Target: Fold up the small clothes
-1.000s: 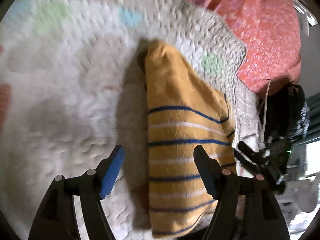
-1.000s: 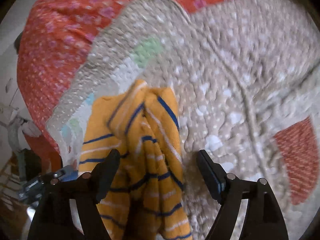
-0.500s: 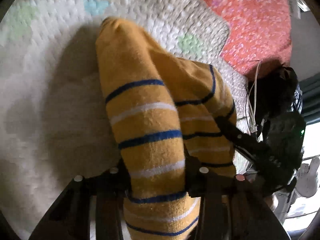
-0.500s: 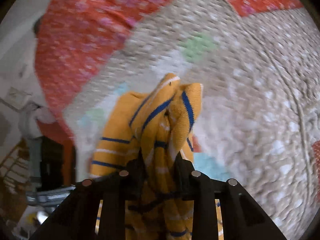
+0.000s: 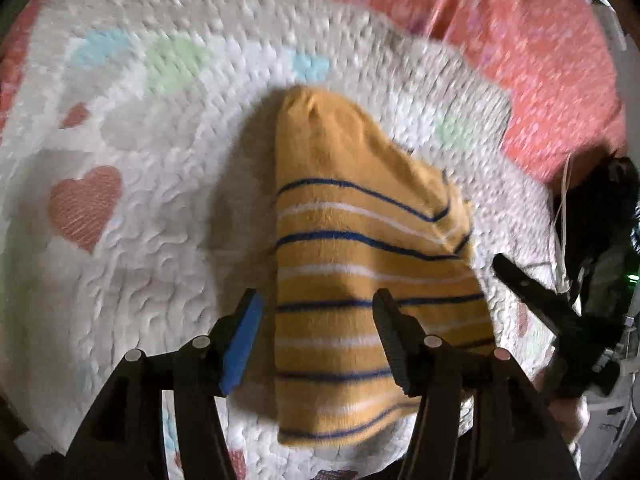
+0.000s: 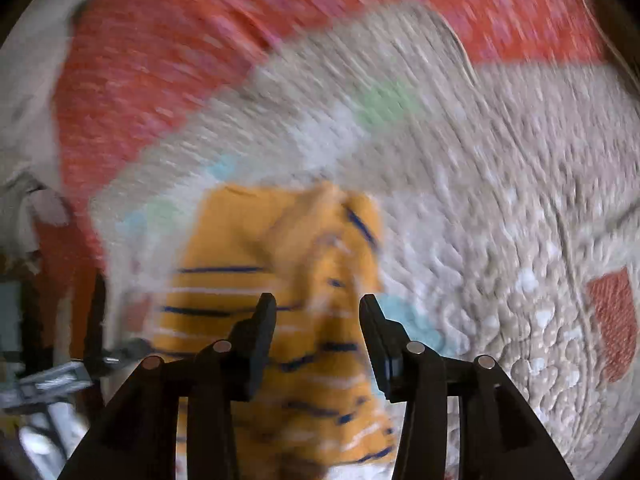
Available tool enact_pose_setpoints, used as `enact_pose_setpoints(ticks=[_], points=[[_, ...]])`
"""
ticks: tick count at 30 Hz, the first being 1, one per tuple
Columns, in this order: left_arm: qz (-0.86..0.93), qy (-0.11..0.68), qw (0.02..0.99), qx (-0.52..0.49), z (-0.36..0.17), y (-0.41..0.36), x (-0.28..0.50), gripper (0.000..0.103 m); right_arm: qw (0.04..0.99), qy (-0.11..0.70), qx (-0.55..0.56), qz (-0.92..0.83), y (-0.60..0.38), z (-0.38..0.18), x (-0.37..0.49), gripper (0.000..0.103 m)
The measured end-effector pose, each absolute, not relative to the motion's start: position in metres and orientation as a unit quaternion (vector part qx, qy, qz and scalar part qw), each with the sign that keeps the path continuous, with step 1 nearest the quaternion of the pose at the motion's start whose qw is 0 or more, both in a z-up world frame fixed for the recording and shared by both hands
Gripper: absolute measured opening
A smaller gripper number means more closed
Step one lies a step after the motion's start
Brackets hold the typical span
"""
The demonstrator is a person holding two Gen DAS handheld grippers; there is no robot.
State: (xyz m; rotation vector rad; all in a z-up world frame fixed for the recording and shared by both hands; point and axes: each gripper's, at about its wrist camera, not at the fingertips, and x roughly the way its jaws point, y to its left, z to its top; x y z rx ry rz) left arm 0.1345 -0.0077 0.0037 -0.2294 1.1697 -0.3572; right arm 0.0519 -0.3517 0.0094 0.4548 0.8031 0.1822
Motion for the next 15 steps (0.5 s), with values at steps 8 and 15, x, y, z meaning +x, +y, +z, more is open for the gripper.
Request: enact_pose_setpoints(ticks=[8, 15], points=[[-0.176, 0.590, 0.775, -0.143, -0.055, -0.008, 0.095, 0.062, 0.832, 0.480, 0.258, 0.102, -0.330, -0.073, 0.038, 0.042], [-0.176, 0.557, 0.803, -0.117, -0.018, -0.004, 0.072, 0.062, 0.846, 0.447, 0.276, 0.097, -0.335, -0.054, 0.005, 0.047]])
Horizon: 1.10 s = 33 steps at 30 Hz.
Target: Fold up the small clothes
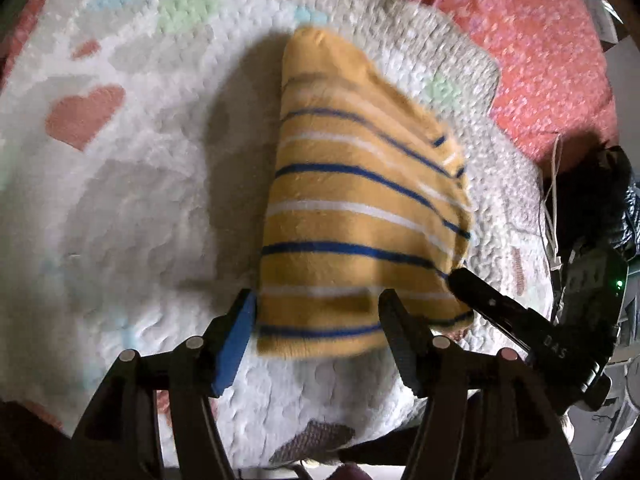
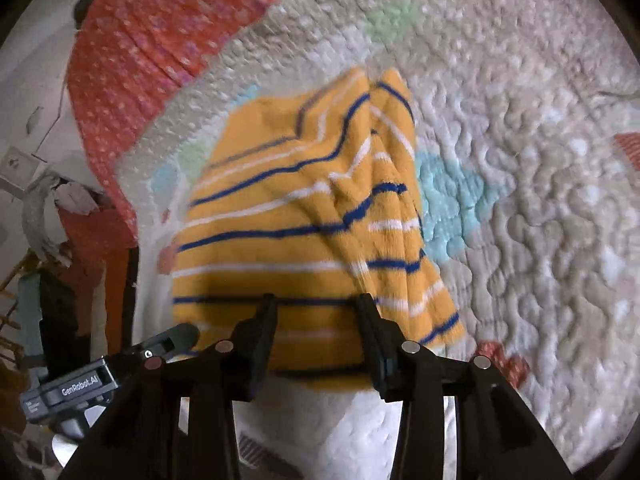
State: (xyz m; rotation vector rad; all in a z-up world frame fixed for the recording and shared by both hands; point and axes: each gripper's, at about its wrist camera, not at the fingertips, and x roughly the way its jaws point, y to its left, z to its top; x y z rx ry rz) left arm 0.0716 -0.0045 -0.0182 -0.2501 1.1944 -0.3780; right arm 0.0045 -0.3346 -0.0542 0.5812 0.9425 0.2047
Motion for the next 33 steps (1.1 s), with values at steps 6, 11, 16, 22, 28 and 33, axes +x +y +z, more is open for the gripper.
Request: enact_pose_setpoints(ticks=[6, 11, 16, 22, 28, 33], points=[[-0.142, 0.461, 0.872, -0.079, 0.036, 0.020, 0.002, 0.062, 0.865, 0.416, 0.274, 0.062, -0.333, -0.034, -0.060, 0.050], [-0.081, 0.351, 0.932, -0.030, 0.092, 0.032, -0.068, 0.064, 0.878, 0.408, 0.243, 0.057, -0.313, -0.024, -0.112, 0.051], [-0.011, 0.204, 0.979, -0.029, 0.165, 0.053, -0.129, 0.102, 0.900, 0.355, 0.239, 0.083, -0.303, 0.021, -0.141, 0.054], [0.036, 0.122, 0.992, -0.027, 0.207, 0.061, -0.163, 0.103, 0.924, 0.298, 0.226, 0.078, -0.297, 0.061, -0.146, 0.069], [-0.006, 0.216, 0.976, -0.007, 0.187, 0.051, -0.120, 0.103, 0.914, 0.341, 0.215, 0.041, -0.297, 0.045, -0.122, 0.069], [-0.051, 0.354, 0.933, -0.029, 0.132, 0.041, -0.072, 0.103, 0.899, 0.395, 0.177, -0.064, -0.295, 0.001, -0.133, 0.069]])
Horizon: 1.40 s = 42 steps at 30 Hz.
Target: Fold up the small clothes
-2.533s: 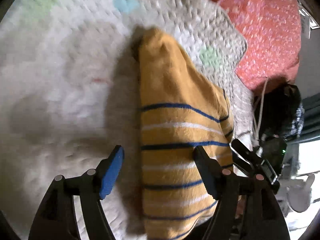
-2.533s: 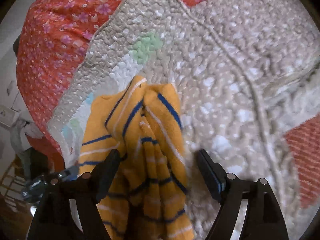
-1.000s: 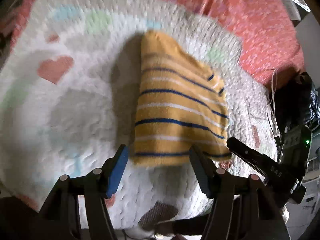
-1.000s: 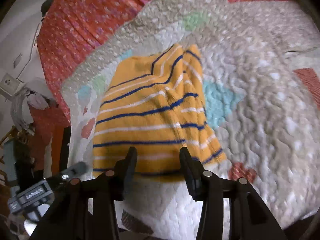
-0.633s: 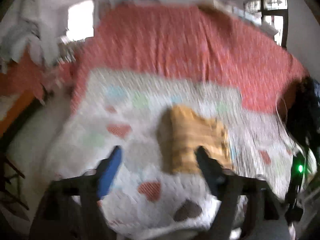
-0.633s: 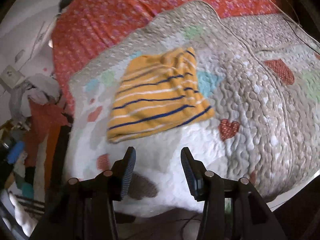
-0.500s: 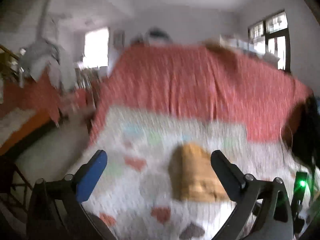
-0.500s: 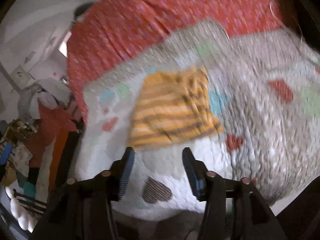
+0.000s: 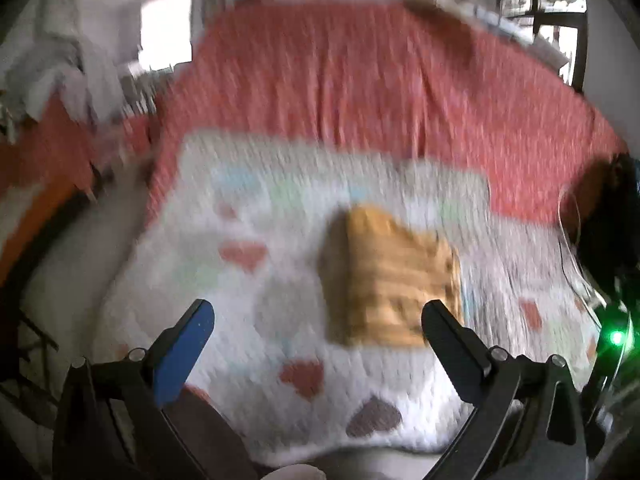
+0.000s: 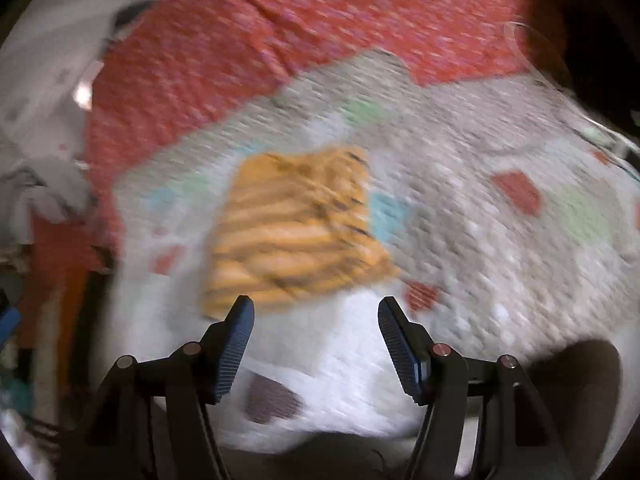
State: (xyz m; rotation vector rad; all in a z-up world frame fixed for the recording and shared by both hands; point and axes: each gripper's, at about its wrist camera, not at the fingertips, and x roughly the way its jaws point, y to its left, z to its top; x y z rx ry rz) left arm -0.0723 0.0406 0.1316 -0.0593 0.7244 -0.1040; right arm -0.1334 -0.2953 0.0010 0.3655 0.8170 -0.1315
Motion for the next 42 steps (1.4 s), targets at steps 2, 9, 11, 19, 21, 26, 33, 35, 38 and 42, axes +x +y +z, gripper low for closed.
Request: enact_pose_setpoints(ticks=[2, 9, 11, 19, 21, 26, 33, 35, 38, 42], points=[[-0.065, 0.387, 0.919, -0.037, 0.115, 0.041, -0.061, 0.103, 0.889, 0.428, 0.149, -0.067, -0.290, -0.015, -0.131, 0.069], [-0.055, 0.418, 0.906, -0.030, 0.083, 0.069, -0.043, 0.103, 0.880, 0.451, 0.122, -0.082, -0.278, -0.027, -0.102, 0.069], [-0.054, 0.427, 0.902, -0.027, 0.074, 0.076, -0.039, 0.103, 0.881, 0.453, 0.114, -0.074, -0.268, -0.028, -0.096, 0.069], [-0.064, 0.441, 0.895, -0.022, 0.065, 0.074, -0.039, 0.103, 0.890, 0.450, 0.064, -0.028, -0.238, -0.026, -0.096, 0.069], [-0.062, 0.437, 0.897, -0.018, 0.067, 0.068, -0.043, 0.103, 0.892, 0.448, 0.064, -0.021, -0.241, -0.027, -0.097, 0.069], [-0.050, 0.435, 0.899, -0.008, 0.068, 0.048, -0.053, 0.103, 0.886, 0.456, 0.077, -0.007, -0.259, -0.040, -0.104, 0.070], [-0.049, 0.465, 0.884, 0.016, 0.057, 0.007, -0.058, 0.103, 0.878, 0.464, 0.121, -0.001, -0.297, -0.054, -0.112, 0.072], [-0.054, 0.463, 0.884, 0.031, 0.058, -0.005, -0.059, 0.103, 0.876, 0.464, 0.131, 0.000, -0.304, -0.057, -0.110, 0.072], [-0.064, 0.457, 0.886, 0.050, 0.060, -0.019, -0.060, 0.103, 0.874, 0.465, 0.140, 0.002, -0.307, -0.061, -0.108, 0.073], [-0.073, 0.461, 0.882, 0.060, 0.056, -0.029, -0.056, 0.103, 0.873, 0.470, 0.134, 0.003, -0.305, -0.065, -0.105, 0.073]])
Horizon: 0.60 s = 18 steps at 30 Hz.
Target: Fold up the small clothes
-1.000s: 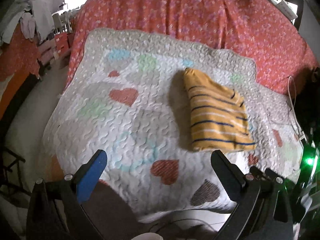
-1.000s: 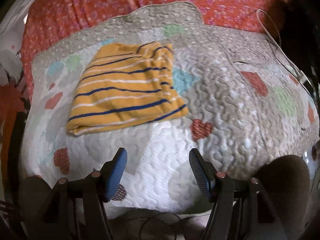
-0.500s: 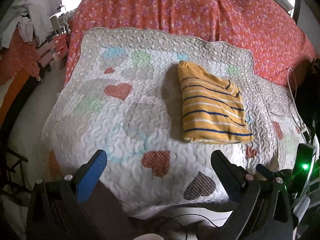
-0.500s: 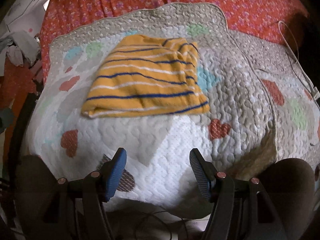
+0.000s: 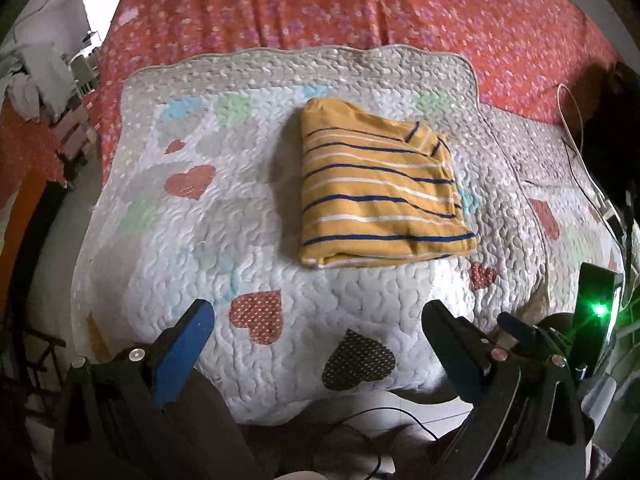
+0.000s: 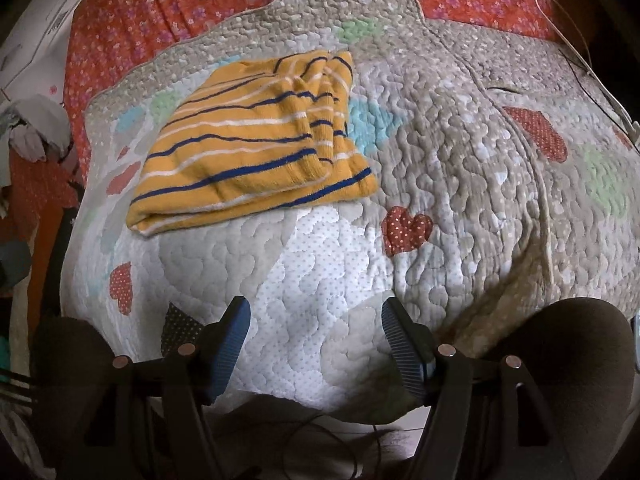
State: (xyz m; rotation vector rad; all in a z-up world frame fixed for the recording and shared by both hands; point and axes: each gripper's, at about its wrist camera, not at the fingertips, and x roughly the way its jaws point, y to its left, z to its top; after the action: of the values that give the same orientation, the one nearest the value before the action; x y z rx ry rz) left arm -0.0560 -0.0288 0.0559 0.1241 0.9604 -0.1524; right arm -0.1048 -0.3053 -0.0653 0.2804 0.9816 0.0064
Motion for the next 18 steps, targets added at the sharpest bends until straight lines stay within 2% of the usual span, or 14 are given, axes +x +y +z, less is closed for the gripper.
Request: enact_pose_setpoints(ticks=[18], points=[[-0.097, 0.495, 0.863, 0.024, 0.029, -0.024, -0.030, 0.103, 0.864, 0.496, 0.085, -0.008, -0.291, -0.077, -0.093, 0.073]])
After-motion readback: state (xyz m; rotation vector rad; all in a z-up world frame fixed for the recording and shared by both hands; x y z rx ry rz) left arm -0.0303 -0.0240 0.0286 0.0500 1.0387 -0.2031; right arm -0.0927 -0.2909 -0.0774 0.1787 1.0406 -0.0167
